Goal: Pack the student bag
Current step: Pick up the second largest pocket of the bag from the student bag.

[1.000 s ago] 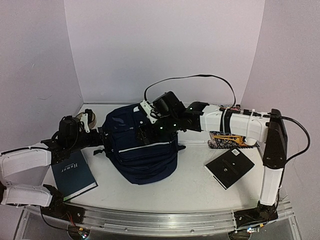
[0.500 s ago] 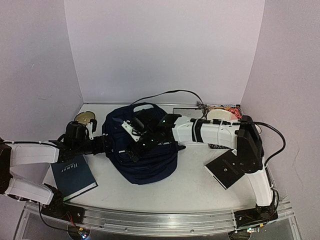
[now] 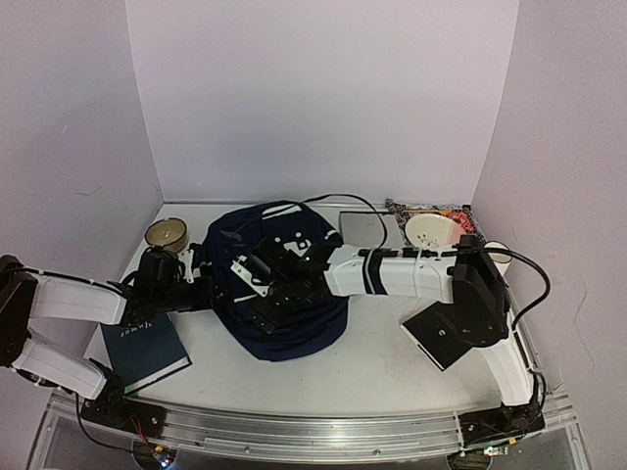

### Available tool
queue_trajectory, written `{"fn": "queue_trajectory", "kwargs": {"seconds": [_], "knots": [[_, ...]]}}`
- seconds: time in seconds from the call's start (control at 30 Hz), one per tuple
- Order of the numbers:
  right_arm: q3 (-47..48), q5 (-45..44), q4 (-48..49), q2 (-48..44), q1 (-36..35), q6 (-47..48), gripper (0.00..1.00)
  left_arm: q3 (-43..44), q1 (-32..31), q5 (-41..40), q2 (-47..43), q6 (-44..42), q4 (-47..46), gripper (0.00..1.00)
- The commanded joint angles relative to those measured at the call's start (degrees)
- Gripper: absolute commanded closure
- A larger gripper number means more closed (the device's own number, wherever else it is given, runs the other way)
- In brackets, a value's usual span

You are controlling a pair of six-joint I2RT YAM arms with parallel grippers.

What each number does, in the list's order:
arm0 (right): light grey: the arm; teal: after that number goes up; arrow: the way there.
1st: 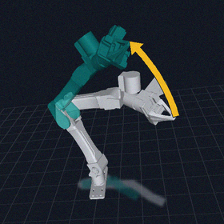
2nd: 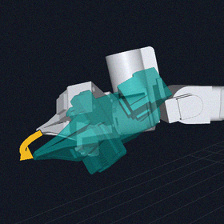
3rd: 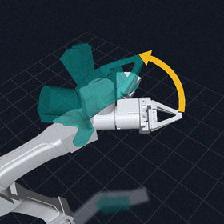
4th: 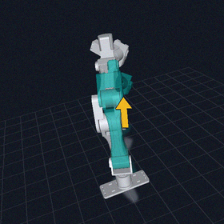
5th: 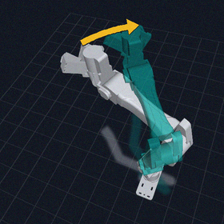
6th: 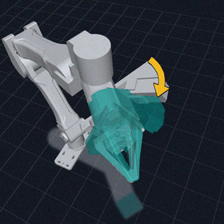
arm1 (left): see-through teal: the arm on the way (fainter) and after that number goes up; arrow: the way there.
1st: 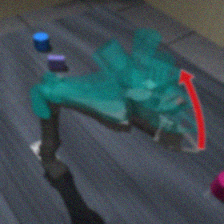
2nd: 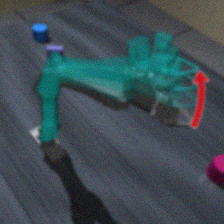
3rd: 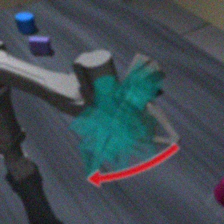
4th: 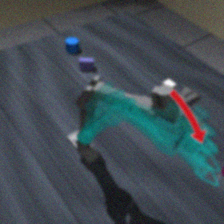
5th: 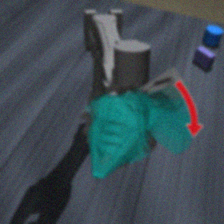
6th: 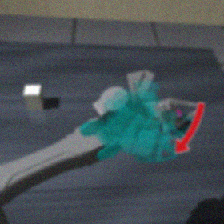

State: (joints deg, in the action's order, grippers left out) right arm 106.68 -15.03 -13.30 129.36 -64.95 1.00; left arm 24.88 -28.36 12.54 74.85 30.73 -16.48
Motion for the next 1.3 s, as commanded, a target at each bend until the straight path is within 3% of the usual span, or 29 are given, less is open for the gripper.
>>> {"fn": "queue_trajectory", "kwargs": {"seconds": [0.0, 0.13, 0.23, 0.4, 0.53, 0.6, 1.03, 1.13, 1.27], "knots": [[-3.3, -6.0, -2.4, -1.3, 0.0, 4.2, 0.04, -0.2, -0.2, 1.2, -0.7, 0.8, -3.4, 0.47], [-4.1, -11.1, -0.4, -1.0, 0.0, 5.6, 0.12, -0.5, -0.1, 0.2, -1.3, 0.2, -3.4, 0.48], [-5.0, -11.2, 1.4, -1.6, 0.0, 6.0, 0.32, -1.2, -0.1, -1.4, -3.0, -0.3, -3.3, 0.48], [-9.6, -8.0, 5.7, -6.3, 0.1, 5.7, 0.77, -2.6, -0.1, -4.0, -5.4, -1.4, -3.2, 0.49], [-13.6, -5.8, 9.9, -10.2, 0.2, 5.1, 0.96, -2.7, -0.2, -4.2, -4.9, -3.2, -3.2, 0.52], [-14.5, -4.9, 10.9, -11.6, 0.4, 4.7, 1.0, -2.2, -0.4, -4.4, -4.1, -4.2, -3.3, 0.52], [-18.1, -2.7, 14.7, -15.8, 2.0, 4.1, 1.0, 0.4, -3.4, -11.0, 1.0, -14.8, -4.0, 0.58], [-18.7, -1.8, 15.2, -16.3, 2.2, 4.1, 1.0, -1.7, -3.8, -13.9, 1.3, -17.7, -7.9, 0.59], [-19.1, -0.6, 15.8, -17.0, 2.3, 4.2, 1.0, -4.7, -3.8, -12.0, 2.9, -21.1, -16.7, 0.6]]}}
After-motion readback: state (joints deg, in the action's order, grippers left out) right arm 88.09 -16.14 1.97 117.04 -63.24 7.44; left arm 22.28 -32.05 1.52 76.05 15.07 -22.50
